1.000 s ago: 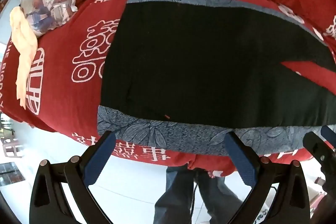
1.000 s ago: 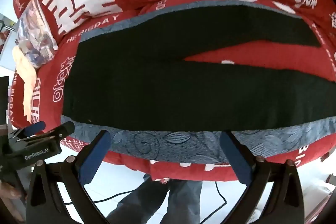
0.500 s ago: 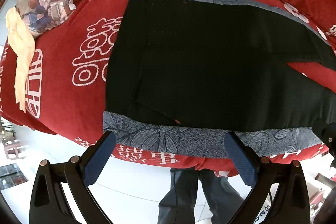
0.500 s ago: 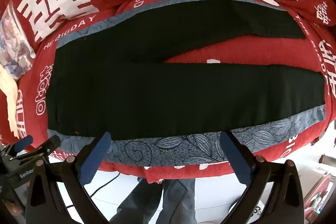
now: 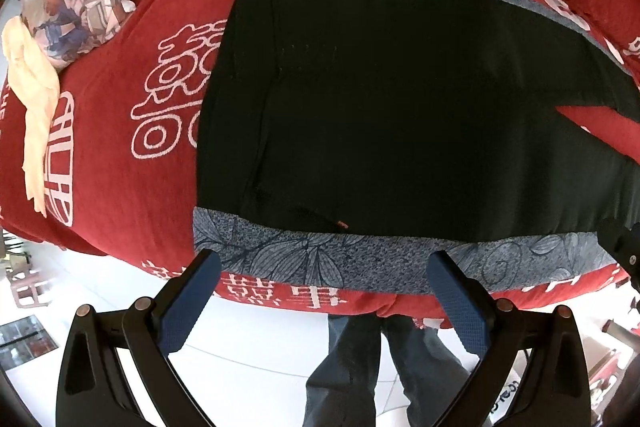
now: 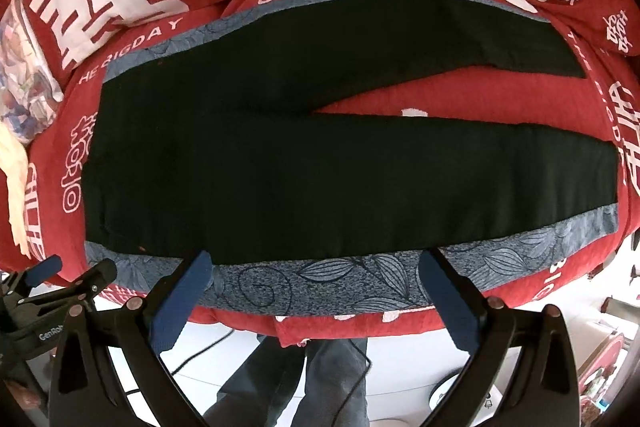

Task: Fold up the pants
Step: 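Position both grippers open over the grey waistband of the black pants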

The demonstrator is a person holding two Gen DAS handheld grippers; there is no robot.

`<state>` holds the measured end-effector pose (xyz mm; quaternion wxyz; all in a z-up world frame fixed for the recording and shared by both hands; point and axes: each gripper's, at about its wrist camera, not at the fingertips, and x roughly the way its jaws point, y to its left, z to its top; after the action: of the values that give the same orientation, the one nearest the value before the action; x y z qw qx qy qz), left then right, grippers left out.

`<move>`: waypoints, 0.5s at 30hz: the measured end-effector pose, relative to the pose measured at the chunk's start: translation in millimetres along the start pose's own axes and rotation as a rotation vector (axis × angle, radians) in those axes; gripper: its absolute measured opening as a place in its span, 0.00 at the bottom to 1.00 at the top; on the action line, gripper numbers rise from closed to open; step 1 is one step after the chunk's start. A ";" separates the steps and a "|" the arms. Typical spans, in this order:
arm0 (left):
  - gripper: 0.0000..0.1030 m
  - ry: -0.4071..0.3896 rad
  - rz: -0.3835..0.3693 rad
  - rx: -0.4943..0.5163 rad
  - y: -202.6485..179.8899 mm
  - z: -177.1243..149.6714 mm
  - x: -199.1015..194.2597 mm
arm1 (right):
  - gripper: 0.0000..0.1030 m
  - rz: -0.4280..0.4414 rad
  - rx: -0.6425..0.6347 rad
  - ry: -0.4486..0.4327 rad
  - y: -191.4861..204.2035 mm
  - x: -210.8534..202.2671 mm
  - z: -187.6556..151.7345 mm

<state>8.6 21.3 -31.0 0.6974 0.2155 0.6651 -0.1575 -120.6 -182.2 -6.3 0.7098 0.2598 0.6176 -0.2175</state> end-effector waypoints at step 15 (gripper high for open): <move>1.00 0.007 0.015 0.003 -5.4 -0.6 3.6 | 1.00 0.006 -0.007 0.005 -0.7 0.5 -2.8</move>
<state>5.6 17.2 -35.1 0.6959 0.2220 0.6656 -0.1529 -123.1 -181.0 -7.2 0.7100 0.2596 0.6192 -0.2123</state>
